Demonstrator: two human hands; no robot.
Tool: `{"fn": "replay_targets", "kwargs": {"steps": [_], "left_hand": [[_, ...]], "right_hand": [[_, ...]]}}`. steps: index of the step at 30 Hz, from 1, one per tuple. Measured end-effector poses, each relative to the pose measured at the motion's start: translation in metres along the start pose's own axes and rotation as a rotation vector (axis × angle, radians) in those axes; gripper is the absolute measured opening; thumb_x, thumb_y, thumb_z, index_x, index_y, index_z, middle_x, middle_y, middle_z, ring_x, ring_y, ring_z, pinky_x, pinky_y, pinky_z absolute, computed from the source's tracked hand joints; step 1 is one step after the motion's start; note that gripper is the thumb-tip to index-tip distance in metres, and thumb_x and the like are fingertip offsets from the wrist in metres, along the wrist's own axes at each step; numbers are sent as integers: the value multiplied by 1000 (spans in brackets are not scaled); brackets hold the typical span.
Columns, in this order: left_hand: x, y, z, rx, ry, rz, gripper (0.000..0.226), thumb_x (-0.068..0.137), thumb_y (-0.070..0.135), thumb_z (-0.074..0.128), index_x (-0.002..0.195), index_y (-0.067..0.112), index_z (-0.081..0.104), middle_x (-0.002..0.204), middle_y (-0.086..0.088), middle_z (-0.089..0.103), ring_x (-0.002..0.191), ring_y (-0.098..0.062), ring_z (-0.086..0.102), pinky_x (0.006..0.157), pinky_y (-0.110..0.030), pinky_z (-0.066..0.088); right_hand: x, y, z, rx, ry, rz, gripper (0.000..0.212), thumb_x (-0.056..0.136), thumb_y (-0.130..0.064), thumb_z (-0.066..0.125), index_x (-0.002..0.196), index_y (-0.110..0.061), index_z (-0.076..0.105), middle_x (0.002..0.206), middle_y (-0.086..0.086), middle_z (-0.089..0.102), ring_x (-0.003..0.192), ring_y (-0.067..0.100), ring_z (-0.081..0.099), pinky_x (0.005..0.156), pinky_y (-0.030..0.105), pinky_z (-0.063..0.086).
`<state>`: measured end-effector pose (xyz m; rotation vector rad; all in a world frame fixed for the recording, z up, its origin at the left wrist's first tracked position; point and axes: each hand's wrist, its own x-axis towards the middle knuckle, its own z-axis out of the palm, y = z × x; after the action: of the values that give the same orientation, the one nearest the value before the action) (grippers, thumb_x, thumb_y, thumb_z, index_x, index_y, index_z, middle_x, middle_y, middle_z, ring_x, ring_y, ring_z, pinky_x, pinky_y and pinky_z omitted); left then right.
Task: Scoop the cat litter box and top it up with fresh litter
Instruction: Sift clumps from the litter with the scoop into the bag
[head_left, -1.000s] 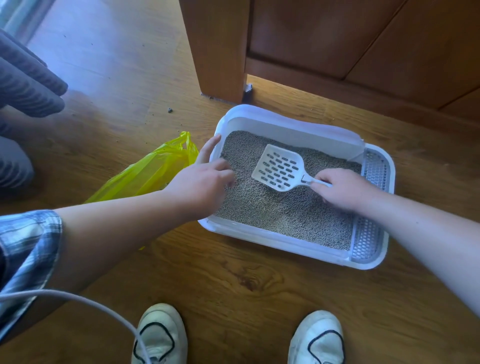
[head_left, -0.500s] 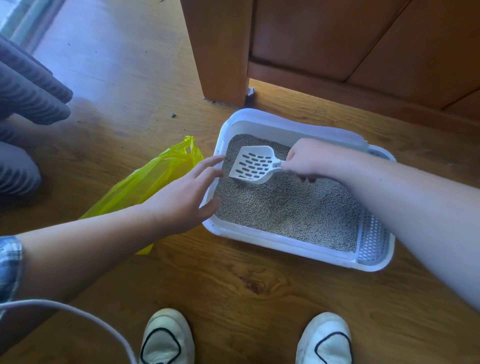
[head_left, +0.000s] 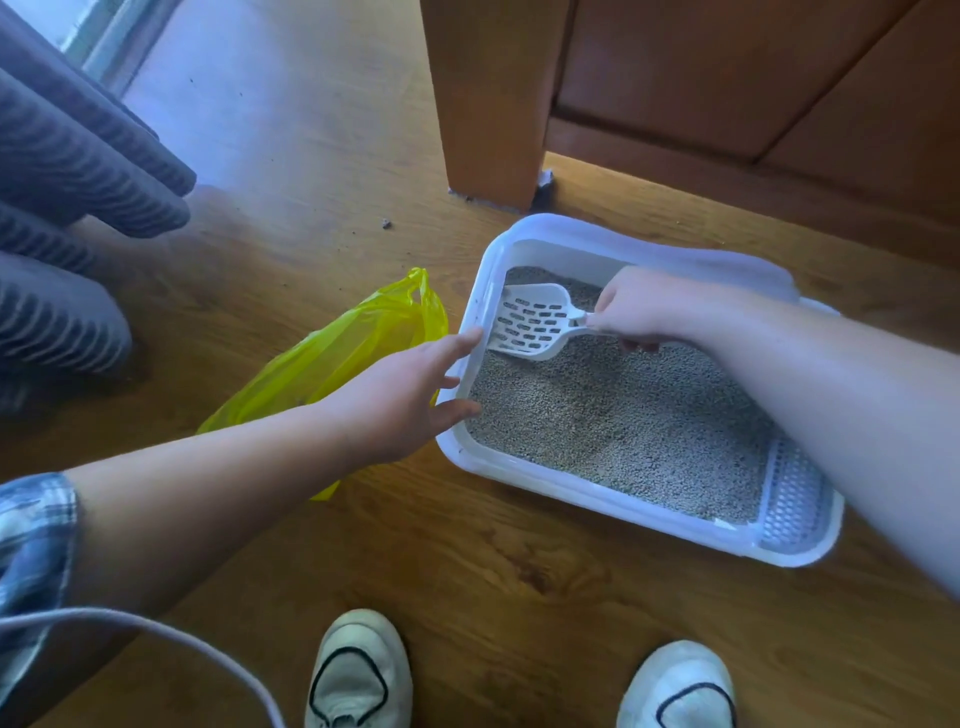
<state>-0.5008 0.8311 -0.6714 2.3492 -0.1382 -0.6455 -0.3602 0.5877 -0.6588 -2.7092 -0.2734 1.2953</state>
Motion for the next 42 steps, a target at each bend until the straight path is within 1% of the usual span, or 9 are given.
{"fn": "replay_targets", "kwargs": {"steps": [4, 14, 17, 20, 25, 30, 36, 39, 42], "left_hand": [[0, 1, 1, 1, 3, 1, 75, 90, 37, 68, 154, 30, 29, 151, 13, 43, 120, -7, 60, 102, -35, 49], [-2, 1, 1, -13, 21, 13, 73, 90, 34, 69, 153, 30, 32, 151, 15, 43, 118, -8, 61, 101, -35, 50], [-3, 2, 1, -1, 19, 17, 74, 90, 34, 69, 153, 30, 31, 151, 13, 44, 119, -9, 61, 101, -36, 50], [-3, 1, 1, 6, 14, 20, 74, 90, 34, 69, 153, 29, 31, 151, 12, 43, 120, -10, 61, 102, -37, 50], [-3, 2, 0, 11, 13, 11, 74, 91, 34, 68, 154, 32, 28, 150, 16, 42, 119, -9, 60, 101, -35, 51], [-6, 5, 0, 29, 20, 9, 71, 93, 34, 65, 153, 32, 28, 152, 15, 39, 117, -8, 60, 100, -30, 50], [-6, 3, 1, 93, 60, 60, 70, 91, 37, 66, 151, 27, 30, 149, 11, 42, 122, -8, 56, 99, -36, 51], [-3, 6, 2, 218, 163, 104, 61, 93, 36, 62, 146, 19, 37, 149, 4, 42, 128, -13, 48, 106, -28, 41], [4, 16, 0, 283, 281, 180, 49, 95, 30, 59, 139, 14, 45, 147, -1, 43, 134, -19, 41, 106, -17, 24]], "right_hand": [[-4, -5, -7, 2, -14, 27, 35, 97, -21, 50, 83, 1, 74, 64, 12, 71, 47, 22, 56, 56, 26, 47], [3, -17, 4, -150, 135, -1, 32, 93, -28, 51, 72, -10, 66, 61, 5, 64, 51, 23, 56, 54, 27, 42], [2, 5, 11, -74, 119, -57, 37, 97, -38, 50, 76, -14, 68, 66, 3, 63, 56, 23, 50, 54, 28, 37], [0, 29, 38, 58, 119, -98, 32, 99, -47, 48, 84, -26, 66, 72, -3, 68, 60, 20, 57, 58, 29, 42], [-3, 44, 80, 372, 80, -150, 22, 102, -37, 49, 89, -26, 62, 72, -1, 68, 58, 16, 59, 62, 33, 51], [-12, 49, 85, 469, 131, -183, 22, 103, -35, 49, 87, -25, 61, 68, -2, 66, 53, 12, 58, 57, 29, 47], [-29, 72, 84, 496, 220, -176, 26, 101, -35, 50, 83, -20, 62, 65, -1, 64, 54, 16, 57, 56, 34, 46], [-37, 82, 80, 479, 232, -159, 25, 101, -32, 50, 82, -20, 62, 66, 3, 66, 54, 17, 59, 60, 42, 52], [-48, 86, 75, 490, 262, -166, 25, 100, -29, 51, 82, -16, 62, 68, 5, 67, 52, 15, 58, 62, 39, 50]]}}
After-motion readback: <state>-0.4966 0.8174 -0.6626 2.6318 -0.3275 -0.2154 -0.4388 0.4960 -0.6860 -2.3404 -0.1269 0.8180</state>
